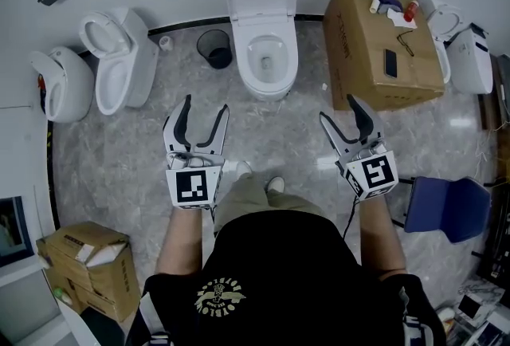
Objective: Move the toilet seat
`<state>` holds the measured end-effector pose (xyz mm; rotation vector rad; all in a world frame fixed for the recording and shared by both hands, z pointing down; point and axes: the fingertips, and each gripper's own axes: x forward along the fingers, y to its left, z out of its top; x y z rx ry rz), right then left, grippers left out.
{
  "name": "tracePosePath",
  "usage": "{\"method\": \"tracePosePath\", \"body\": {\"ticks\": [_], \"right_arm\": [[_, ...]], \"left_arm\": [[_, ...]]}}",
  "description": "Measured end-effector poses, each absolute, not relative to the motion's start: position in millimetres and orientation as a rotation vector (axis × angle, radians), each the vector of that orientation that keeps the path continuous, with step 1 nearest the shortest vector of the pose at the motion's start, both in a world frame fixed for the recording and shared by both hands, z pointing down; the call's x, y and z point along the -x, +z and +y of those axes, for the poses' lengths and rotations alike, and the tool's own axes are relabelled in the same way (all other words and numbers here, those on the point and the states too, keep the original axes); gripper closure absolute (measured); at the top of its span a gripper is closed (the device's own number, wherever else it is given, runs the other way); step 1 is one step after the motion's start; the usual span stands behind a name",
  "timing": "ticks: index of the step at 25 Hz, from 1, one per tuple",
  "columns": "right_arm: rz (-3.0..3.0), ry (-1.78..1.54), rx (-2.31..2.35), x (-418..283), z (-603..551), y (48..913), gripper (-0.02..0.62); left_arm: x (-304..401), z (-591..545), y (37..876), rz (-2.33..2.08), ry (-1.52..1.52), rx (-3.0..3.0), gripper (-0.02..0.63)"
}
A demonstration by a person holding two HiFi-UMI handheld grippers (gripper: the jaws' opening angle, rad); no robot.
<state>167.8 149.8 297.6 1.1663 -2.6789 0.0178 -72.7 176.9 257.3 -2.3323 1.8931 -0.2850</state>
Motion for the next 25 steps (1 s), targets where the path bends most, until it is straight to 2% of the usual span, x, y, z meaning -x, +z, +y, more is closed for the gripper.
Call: {"method": "tracePosePath", "body": {"ticks": [25], "right_arm": [[-2.638,0.102,-1.086,-138,87,335,0.319]], "left_arm": [[100,116,302,1.934,-0.378,2.387,0.319]]}}
